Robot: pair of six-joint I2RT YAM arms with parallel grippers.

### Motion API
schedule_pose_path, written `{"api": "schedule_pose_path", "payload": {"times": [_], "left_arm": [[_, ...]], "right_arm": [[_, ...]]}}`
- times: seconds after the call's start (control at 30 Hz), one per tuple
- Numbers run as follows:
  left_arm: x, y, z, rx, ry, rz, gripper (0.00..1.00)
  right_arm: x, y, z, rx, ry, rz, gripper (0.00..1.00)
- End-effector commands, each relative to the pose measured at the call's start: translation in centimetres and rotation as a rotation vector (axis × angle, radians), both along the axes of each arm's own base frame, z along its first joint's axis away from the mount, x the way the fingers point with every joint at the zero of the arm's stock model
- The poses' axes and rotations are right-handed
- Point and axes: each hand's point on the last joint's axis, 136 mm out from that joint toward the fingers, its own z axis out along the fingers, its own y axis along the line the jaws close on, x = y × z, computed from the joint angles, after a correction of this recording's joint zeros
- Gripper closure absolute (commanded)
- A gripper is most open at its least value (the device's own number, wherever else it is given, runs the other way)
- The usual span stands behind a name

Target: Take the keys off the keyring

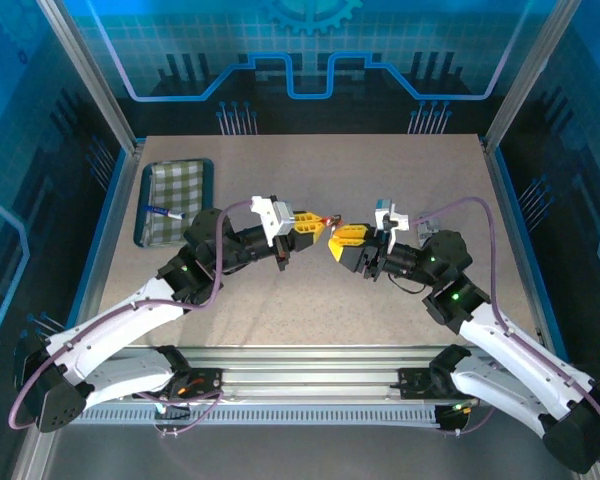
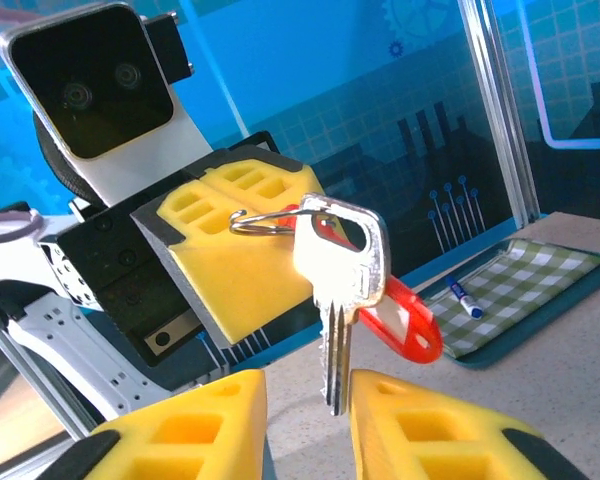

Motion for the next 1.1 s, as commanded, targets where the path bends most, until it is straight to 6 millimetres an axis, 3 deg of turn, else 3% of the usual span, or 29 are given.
{"api": "schedule_pose_path", "payload": {"times": [0.0,0.13,0.33,0.63,0.9,1.07], "left_arm": [[0.0,0.2,0.3,-0.007,-0.042,0.013,1.0],[-0.1,0.1,0.1,-0.001,-0.044,0.009,1.0],[-0.3,0.0,0.2,-0.006,-0.043,-0.004,1.0],[-0.9,-0.2,0.6,-0.022,-0.047,-0.027,1.0],[-1.1,-0.3,0.4,-0.014,-0.045,-0.04,1.0],[-1.1,-0.4,0.2,-0.008,-0.039,-0.042,1.0]], "right_arm": [[-0.1,-0.2,0.5,0.034,-0.011,0.016,0.74],[-0.3,-0.2,1.1,0.055,-0.019,0.027,0.8],[0.2,-0.1,1.3,0.082,-0.007,0.017,0.67],[1.2,-0.2,1.7,0.111,-0.017,-0.024,0.59],[1.7,-0.1,2.0,0.132,-0.01,-0.032,0.79],[2.0,-0.3,2.3,0.16,-0.01,-0.045,0.72]]}}
